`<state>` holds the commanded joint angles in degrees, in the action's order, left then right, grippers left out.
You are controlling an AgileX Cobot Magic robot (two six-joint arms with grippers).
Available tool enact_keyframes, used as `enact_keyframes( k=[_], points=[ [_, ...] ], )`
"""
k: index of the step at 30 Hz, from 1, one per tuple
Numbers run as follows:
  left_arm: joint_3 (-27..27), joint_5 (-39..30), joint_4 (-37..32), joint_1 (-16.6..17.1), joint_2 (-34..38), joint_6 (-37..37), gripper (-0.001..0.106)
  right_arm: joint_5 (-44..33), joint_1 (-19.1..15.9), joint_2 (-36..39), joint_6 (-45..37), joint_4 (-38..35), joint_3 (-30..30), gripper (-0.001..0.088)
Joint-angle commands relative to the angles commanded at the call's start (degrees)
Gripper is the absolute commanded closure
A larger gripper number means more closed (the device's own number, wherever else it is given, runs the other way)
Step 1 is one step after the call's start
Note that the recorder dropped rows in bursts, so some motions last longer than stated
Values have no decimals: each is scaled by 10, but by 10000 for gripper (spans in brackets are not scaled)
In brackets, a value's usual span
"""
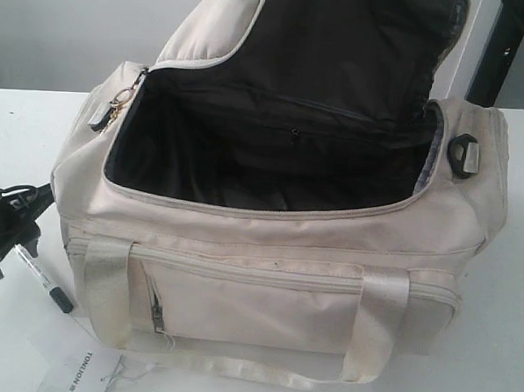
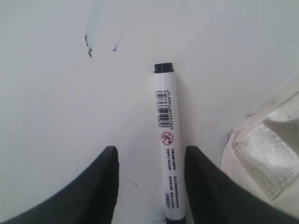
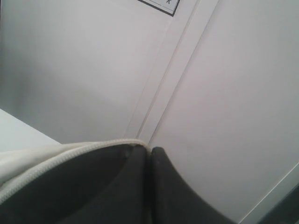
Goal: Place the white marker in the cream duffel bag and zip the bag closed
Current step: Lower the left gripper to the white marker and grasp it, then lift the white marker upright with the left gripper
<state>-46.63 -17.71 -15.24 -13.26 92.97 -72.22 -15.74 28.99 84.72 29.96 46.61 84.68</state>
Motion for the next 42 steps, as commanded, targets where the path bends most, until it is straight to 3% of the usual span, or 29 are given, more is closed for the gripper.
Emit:
enact_keyframes(
  k=[14, 33, 35, 40, 42],
  points=[
    [-2, 60, 0, 0, 67, -29, 558, 0, 0, 0, 7, 0, 0, 868],
    [-2, 17, -6, -9, 104, -46, 597, 0, 0, 0, 7, 0, 0, 868],
    [-2, 13, -11, -9, 104, -49, 658, 0, 0, 0, 7, 0, 0, 868],
    [-2, 11, -67, -9, 104, -49, 1053, 0, 0, 0, 7, 0, 0, 868],
    [-2, 4, -80, -9, 104, -49, 1053, 0, 0, 0, 7, 0, 0, 868]
  ],
)
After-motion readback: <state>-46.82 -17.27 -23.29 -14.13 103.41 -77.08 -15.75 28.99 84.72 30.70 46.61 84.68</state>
